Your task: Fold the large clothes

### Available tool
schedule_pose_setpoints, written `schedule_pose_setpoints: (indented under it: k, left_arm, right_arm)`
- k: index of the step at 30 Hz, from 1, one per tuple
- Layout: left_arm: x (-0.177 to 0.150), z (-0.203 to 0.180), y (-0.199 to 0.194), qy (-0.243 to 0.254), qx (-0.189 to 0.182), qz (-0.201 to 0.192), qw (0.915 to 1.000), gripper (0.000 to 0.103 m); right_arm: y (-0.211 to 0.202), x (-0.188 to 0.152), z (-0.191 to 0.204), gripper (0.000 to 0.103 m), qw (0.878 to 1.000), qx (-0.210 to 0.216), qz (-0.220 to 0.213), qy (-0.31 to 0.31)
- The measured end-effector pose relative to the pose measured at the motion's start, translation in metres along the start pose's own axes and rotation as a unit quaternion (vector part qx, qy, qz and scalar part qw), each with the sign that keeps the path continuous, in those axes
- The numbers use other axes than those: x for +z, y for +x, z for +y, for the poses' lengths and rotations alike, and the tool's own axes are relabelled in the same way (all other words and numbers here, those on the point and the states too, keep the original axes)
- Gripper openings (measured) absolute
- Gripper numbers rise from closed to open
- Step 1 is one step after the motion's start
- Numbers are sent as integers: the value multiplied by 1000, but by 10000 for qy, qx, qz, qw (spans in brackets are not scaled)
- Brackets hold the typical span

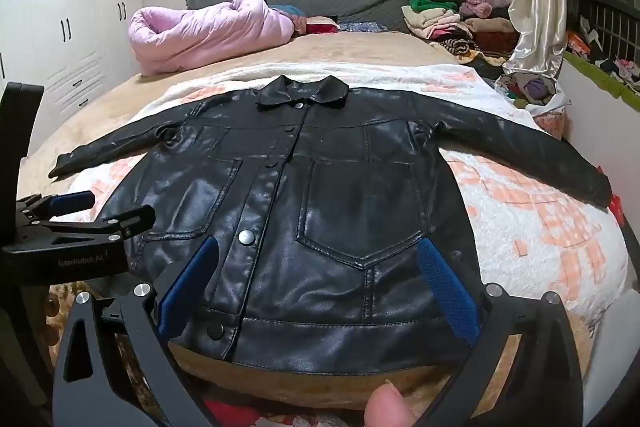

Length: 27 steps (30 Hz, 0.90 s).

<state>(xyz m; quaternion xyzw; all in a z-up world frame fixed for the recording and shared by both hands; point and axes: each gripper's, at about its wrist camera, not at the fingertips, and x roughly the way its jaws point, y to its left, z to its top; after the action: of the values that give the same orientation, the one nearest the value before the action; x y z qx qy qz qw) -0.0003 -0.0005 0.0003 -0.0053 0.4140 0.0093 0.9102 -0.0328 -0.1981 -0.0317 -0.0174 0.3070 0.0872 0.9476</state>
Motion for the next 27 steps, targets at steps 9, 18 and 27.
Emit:
schedule_pose_setpoints:
  k: [9,18,27]
  left_arm:
    - [1,-3,-2,10,25,16,10000,94]
    - [1,-3,0,-6,4,16,10000,94]
    - [1,-2,0,-6,-14,8,10000,94]
  right_arm:
    - [-1,0,-3,99,9999,53,26,88]
    - [-1,1,-1,99,10000,26,21,87]
    - [0,0,1,99,10000,61,17,66]
